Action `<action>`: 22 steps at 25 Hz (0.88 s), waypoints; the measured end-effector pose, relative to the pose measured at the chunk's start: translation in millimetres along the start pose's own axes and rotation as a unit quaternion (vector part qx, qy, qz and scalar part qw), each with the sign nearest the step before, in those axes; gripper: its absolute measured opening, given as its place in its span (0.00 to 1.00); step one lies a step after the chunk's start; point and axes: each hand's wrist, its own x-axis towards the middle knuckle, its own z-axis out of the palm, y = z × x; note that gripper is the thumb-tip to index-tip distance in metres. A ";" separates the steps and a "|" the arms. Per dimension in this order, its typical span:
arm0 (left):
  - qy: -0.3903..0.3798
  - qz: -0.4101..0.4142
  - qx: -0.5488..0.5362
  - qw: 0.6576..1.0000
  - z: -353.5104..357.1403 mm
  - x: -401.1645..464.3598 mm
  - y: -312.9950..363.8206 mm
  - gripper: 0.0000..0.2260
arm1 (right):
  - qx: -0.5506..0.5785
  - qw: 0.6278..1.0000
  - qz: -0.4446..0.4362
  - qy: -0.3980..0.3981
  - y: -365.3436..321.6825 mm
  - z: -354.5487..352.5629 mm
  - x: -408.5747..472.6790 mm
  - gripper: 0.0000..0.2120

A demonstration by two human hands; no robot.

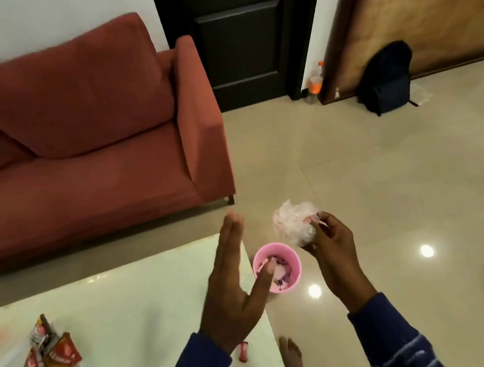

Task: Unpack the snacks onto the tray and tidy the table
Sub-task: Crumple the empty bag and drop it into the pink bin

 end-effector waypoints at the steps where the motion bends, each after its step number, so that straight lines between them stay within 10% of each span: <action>1: 0.003 -0.021 0.020 1.000 6.7 -7.2 -6.6 0.34 | -0.019 1.000 0.010 0.015 20.1 -13.4 17.4 0.06; 12: -0.034 -0.131 0.155 0.979 56.8 -37.5 -46.5 0.37 | -0.155 0.962 0.206 0.094 202.4 -50.4 139.2 0.04; 17: -0.019 -0.157 0.196 0.968 67.9 -51.9 -64.3 0.36 | -0.193 0.924 0.325 0.048 243.7 -55.6 180.0 0.39; 22: -0.012 -0.170 0.190 0.967 59.8 -56.6 -61.1 0.38 | -0.176 0.924 0.338 0.025 239.8 -73.9 177.4 0.21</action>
